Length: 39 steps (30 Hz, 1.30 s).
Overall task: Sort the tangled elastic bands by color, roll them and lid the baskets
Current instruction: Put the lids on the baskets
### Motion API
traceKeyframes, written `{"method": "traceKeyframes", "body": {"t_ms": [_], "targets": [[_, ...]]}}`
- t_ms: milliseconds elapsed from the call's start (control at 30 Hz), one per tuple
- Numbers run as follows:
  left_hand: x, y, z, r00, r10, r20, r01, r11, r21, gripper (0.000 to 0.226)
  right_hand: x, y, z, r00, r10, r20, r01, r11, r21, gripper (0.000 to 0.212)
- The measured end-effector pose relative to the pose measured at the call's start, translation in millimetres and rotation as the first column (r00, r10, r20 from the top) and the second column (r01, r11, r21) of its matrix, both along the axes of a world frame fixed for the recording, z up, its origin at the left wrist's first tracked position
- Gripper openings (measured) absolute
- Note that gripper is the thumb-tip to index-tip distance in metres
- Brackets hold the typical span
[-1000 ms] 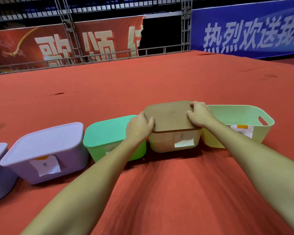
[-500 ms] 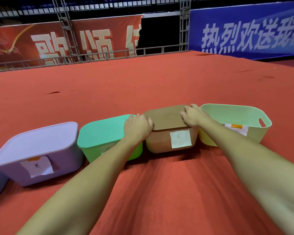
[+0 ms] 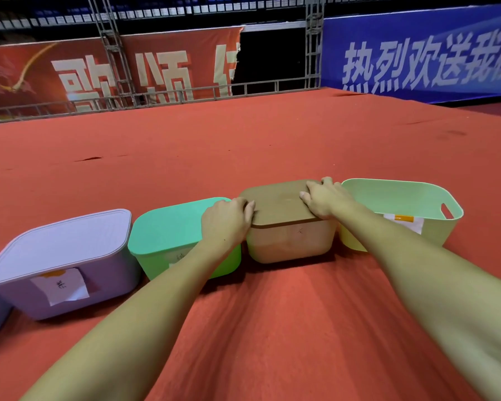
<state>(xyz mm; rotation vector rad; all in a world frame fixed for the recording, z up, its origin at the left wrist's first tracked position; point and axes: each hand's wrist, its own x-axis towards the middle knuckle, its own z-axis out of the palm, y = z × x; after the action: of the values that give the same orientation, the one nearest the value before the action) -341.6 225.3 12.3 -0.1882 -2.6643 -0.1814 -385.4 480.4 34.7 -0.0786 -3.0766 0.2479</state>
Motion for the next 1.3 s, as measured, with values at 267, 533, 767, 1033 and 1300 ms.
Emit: {"method": "traceKeyframes", "body": {"t_ms": [267,533,767,1033,1300], "targets": [[-14.1,-1.6,-4.6,0.986,-0.044,0.160,0.080,0.971,-0.227,0.047,-9.0,7.7,-9.1,1.000,0.017,0.017,-0.018,1.000,0.007,0.060],[-14.0,6.7,-9.0,0.989,-0.008,0.150,0.035,0.983,-0.181,0.056,-2.2,0.2,-11.9,1.000,-0.003,-0.002,0.003,1.000,0.030,0.071],[-8.6,5.8,-13.7,0.989,0.004,0.146,0.023,0.983,-0.182,0.058,8.0,-5.4,-9.7,1.000,-0.013,0.023,0.013,1.000,0.022,0.072],[-8.7,-2.0,17.4,0.948,-0.099,0.302,0.097,0.995,0.023,0.049,26.2,-30.7,-6.9,0.976,0.028,-0.217,0.011,0.984,0.177,0.046],[42.8,-31.0,32.4,0.982,-0.189,0.011,0.184,0.968,0.171,0.051,76.8,-58.8,3.2,0.903,0.171,-0.393,-0.217,0.973,-0.076,0.042]]}}
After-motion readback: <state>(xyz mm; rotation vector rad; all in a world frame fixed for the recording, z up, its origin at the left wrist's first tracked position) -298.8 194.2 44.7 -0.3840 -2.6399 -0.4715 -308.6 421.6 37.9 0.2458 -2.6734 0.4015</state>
